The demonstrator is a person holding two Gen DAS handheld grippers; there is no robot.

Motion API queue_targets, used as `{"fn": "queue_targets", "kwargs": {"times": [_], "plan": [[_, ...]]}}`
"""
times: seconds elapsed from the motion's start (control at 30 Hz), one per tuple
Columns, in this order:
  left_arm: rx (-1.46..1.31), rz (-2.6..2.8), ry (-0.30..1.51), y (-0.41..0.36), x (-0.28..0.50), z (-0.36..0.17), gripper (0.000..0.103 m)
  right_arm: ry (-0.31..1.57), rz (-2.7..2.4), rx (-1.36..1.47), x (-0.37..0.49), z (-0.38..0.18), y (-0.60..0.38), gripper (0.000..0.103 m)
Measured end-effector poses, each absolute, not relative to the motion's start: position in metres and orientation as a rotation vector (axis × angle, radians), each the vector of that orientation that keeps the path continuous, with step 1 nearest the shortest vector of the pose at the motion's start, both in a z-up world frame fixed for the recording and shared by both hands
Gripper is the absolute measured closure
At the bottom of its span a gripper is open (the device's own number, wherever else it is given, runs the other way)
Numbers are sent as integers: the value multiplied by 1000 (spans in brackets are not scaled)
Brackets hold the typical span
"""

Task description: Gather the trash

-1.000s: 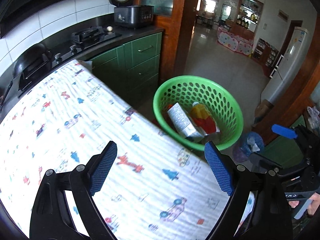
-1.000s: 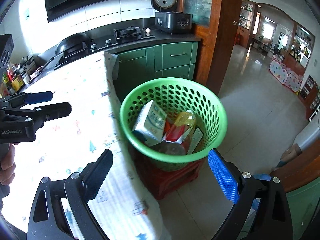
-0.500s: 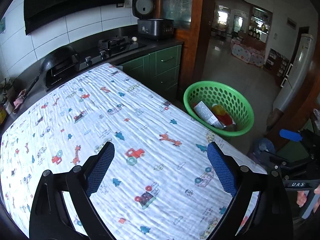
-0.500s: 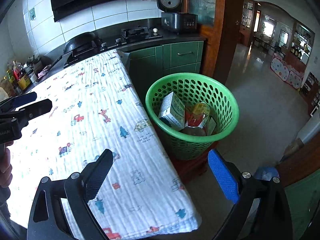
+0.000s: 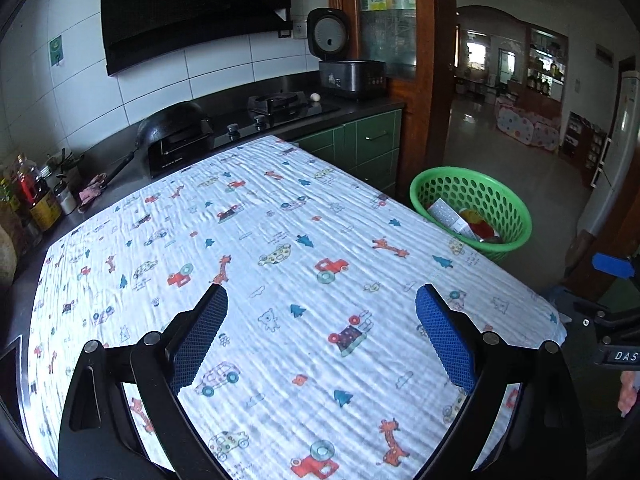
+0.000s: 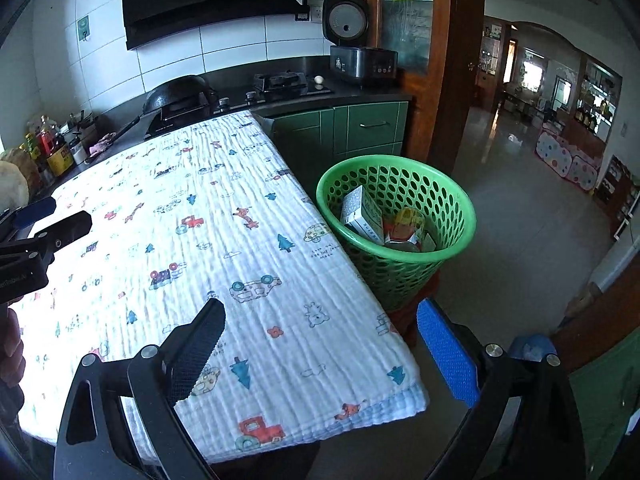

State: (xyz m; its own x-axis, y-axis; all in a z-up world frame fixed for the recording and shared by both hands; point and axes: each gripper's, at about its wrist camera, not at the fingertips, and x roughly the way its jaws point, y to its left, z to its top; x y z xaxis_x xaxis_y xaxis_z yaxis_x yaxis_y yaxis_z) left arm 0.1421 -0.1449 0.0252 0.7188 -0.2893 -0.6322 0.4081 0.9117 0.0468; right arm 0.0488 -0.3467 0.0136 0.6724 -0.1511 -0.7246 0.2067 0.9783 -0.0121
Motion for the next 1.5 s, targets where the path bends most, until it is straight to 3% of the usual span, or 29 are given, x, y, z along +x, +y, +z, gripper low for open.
{"fn": "queue_targets", "kwargs": {"times": [0.63, 1.5], "plan": [[190, -283, 576, -114, 82, 26, 5, 752, -188, 78, -2, 12, -319, 9], [176, -197, 538, -89, 55, 20, 5, 700, -168, 72, -16, 17, -301, 8]]}}
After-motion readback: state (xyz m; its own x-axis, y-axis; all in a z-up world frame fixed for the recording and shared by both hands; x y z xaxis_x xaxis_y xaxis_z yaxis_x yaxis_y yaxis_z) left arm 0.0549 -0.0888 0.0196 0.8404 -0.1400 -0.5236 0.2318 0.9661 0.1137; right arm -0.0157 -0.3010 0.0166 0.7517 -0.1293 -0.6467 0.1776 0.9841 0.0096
